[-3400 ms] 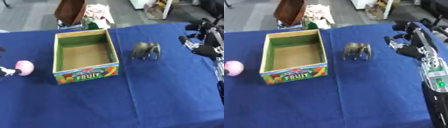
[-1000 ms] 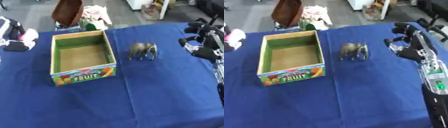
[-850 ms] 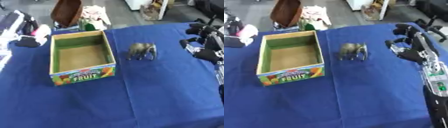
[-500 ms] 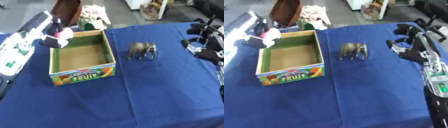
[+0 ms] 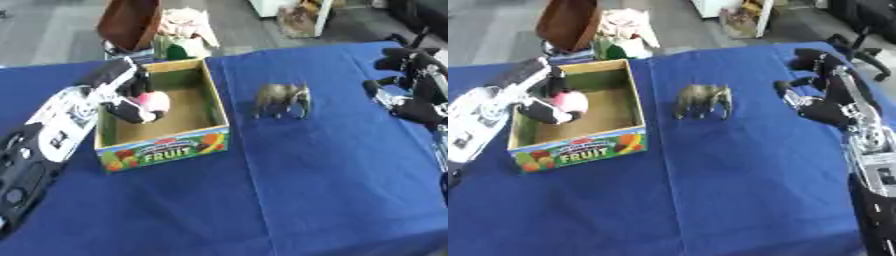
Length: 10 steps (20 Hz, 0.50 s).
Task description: Pick up objects on the table and place them in the box.
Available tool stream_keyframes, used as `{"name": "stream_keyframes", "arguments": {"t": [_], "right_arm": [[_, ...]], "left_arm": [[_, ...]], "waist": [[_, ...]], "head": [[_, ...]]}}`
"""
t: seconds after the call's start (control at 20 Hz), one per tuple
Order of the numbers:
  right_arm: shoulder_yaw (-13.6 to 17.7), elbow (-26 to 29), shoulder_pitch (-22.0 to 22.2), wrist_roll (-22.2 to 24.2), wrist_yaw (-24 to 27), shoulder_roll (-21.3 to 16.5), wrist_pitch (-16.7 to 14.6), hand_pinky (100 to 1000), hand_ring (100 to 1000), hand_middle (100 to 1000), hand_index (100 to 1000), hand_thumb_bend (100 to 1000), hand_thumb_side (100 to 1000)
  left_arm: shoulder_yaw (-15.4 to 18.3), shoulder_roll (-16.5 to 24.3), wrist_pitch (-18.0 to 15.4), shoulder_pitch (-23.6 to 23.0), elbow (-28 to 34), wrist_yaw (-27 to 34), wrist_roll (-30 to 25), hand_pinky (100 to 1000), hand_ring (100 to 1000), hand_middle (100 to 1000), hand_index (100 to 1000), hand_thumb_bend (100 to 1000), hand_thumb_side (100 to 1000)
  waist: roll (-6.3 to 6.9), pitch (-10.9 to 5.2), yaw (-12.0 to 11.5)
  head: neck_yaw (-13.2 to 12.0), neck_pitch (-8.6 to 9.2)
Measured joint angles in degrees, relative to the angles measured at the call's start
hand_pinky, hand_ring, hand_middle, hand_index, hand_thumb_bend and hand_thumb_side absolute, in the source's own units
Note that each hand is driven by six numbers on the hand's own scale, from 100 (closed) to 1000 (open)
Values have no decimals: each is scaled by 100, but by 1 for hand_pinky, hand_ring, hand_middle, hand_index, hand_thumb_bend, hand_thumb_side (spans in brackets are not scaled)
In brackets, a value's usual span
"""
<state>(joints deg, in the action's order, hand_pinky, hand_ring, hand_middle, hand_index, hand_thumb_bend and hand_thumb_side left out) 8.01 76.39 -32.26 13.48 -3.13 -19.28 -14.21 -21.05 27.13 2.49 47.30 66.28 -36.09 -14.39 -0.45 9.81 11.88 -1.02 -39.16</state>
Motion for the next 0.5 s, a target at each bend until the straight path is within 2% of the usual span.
{"name": "stream_keyframes", "arguments": {"t": [0.15, 0.2, 0.25, 0.35, 0.4, 0.5], "right_arm": [[0, 0, 0, 2, 3, 1, 2, 656, 804, 686, 841, 406, 201], [0, 0, 0, 3, 3, 1, 3, 656, 804, 686, 841, 406, 201], [0, 0, 0, 5, 4, 1, 5, 656, 804, 686, 841, 406, 201], [1, 0, 0, 9, 4, 1, 9, 656, 804, 686, 841, 406, 201], [2, 0, 0, 10, 4, 1, 10, 657, 804, 686, 841, 407, 200], [4, -1, 0, 10, 4, -2, 10, 657, 803, 687, 840, 408, 198]], "left_arm": [[4, -1, -40, -30, -32, 30, 33, 568, 640, 548, 708, 786, 100], [4, -1, -49, -49, -32, 68, 42, 581, 661, 567, 722, 774, 100], [4, -1, -61, -69, -26, 119, 54, 590, 680, 582, 730, 801, 100], [7, 0, -78, -117, 19, 228, 94, 590, 680, 582, 730, 801, 100], [8, 2, -74, -135, 45, 286, 115, 598, 717, 605, 738, 872, 268], [86, 11, -84, -137, 159, 419, 192, 584, 710, 592, 726, 857, 285]], "waist": [[9, 3, 3], [14, 5, 3], [18, 7, 3], [20, 8, 0], [20, 8, -1], [17, 8, -48]], "head": [[2, 0], [7, 1], [11, 4], [17, 16], [19, 20], [48, 21]]}}
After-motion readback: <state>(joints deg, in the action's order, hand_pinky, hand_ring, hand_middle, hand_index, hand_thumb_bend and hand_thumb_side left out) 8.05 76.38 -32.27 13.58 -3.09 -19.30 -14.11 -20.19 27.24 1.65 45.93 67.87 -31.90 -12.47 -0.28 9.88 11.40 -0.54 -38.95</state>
